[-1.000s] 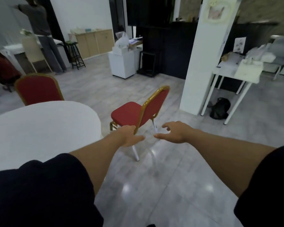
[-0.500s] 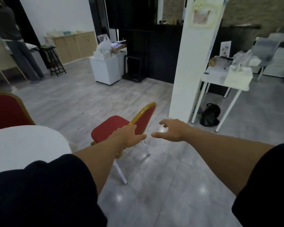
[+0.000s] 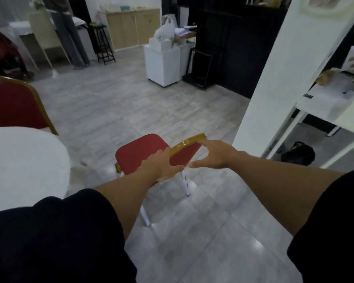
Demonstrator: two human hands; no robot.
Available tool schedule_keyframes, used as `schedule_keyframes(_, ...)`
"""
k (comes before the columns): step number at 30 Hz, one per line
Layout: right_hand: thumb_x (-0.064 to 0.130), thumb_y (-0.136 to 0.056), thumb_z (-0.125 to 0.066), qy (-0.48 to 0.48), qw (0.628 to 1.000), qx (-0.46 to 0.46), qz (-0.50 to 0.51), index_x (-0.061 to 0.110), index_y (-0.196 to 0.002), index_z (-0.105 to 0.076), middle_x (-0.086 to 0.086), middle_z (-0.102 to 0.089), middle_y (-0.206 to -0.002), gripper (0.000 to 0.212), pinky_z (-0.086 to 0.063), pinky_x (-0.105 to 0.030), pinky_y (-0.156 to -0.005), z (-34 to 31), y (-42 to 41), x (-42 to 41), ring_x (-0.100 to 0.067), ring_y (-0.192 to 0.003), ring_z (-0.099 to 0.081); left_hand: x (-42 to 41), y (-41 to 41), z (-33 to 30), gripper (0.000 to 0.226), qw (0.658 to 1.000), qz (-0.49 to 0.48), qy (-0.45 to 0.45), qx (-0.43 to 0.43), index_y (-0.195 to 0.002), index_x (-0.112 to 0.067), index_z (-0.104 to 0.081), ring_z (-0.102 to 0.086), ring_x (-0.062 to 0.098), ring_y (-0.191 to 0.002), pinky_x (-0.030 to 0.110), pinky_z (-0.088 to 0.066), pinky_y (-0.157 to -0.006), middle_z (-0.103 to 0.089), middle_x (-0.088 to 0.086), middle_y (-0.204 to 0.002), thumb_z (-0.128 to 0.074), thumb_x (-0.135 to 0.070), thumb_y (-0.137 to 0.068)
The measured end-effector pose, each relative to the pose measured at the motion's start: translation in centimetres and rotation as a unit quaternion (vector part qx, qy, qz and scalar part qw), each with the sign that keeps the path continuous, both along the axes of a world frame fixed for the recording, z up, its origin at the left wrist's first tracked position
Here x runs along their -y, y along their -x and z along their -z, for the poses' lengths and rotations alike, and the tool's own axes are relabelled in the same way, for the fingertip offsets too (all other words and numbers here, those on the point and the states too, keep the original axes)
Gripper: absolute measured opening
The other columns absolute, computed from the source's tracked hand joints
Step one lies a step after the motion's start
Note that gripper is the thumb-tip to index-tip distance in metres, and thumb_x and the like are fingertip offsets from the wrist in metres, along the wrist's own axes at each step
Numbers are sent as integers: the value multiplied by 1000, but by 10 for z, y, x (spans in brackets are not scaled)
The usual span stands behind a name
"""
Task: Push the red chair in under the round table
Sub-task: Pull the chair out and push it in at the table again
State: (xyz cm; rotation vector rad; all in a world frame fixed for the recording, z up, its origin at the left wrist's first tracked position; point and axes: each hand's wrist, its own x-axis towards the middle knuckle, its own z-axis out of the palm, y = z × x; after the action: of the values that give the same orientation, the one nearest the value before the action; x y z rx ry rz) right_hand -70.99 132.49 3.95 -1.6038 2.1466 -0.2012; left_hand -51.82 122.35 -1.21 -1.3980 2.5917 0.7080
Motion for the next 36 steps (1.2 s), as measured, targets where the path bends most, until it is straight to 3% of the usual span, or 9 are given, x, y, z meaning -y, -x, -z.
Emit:
schedule_keyframes(5, 63, -67, -90, -26, 998, 10, -61, 31, -145, -51, 3, -62, -138, 93, -50, -41, -105, 34, 37, 56, -23, -127, -59, 29, 31, 23, 109, 999, -40, -18, 25, -169, -18, -15, -47, 41, -146, 60, -40, -117, -40, 14, -165, -63, -73, -89)
schedule_keyframes(10, 64, -68, -89, -52, 990, -48, -119, 25, -162, -32, -3, -50, -158, 117, -38, -51, -119, 60, 60, 116, -30, -144, -46, 67, 51, 51, 107, 996, -63, -43, 33, -167, -20, -21, -53, 40, -140, 60, -44, -115, -47, 13, -158, -67, -72, -87)
schedule_keyframes(15, 61, -69, -90, -87, 978, -66, -178, 27, -162, -32, -4, -56, -151, 115, -43, -50, -114, 92, 76, 169, -27, -134, -56, 100, 59, 78, 93, 990, -105, -87, 27, -168, -24, -26, -53, 38, -141, 59, -40, -118, -52, 12, -157, -67, -58, -92)
schedule_keyframes(18, 57, -73, -87, -92, 969, -81, -216, 31, -157, -41, 0, -63, -139, 100, -43, -49, -112, 111, 80, 188, -24, -124, -61, 104, 61, 92, 78, 985, -123, -118, 24, -163, -29, -39, -60, 35, -132, 57, -46, -114, -62, 8, -147, -65, -46, -92)
schedule_keyframes(21, 46, -83, -81, -106, 954, -102, -262, 34, -148, -53, 4, -70, -128, 71, -42, -45, -109, 120, 82, 203, -23, -118, -65, 104, 65, 96, 53, 978, -147, -147, 22, -141, -36, -63, -70, 32, -110, 51, -56, -102, -74, 2, -122, -60, -38, -88)
schedule_keyframes(24, 31, -94, -66, -118, 944, -107, -288, 41, -130, -66, 5, -72, -104, 38, -50, -34, -80, 123, 84, 211, -20, -89, -66, 102, 66, 95, 50, 974, -145, -168, 34, -127, -40, -68, -72, 30, -96, 46, -61, -92, -75, -2, -105, -52, -38, -80)
schedule_keyframes(28, 31, -96, -57, -112, 926, -117, -342, 43, -123, -70, 6, -61, -88, 32, -48, -33, -75, 130, 93, 221, -20, -78, -57, 103, 69, 100, 52, 972, -169, -155, 55, -126, -36, -69, -72, 31, -102, 47, -59, -94, -75, 1, -107, -50, -46, -79)
schedule_keyframes(32, 25, -91, -60, -99, 916, -97, -376, 39, -114, -75, 3, -70, -89, 31, -51, -33, -79, 138, 100, 228, -21, -78, -59, 99, 77, 92, 8, 966, -208, -142, 59, -97, -33, -66, -70, 29, -99, 38, -55, -87, -73, 2, -102, -62, -30, -91)
schedule_keyframes(36, 20, -90, -57, -114, 895, -94, -421, 35, -111, -75, 0, -76, -95, 32, -59, -36, -83, 135, 114, 237, -25, -84, -68, 82, 98, 89, 19, 957, -255, -129, 47, -108, -29, -74, -70, 26, -98, 38, -57, -90, -76, 2, -104, -63, -29, -92)
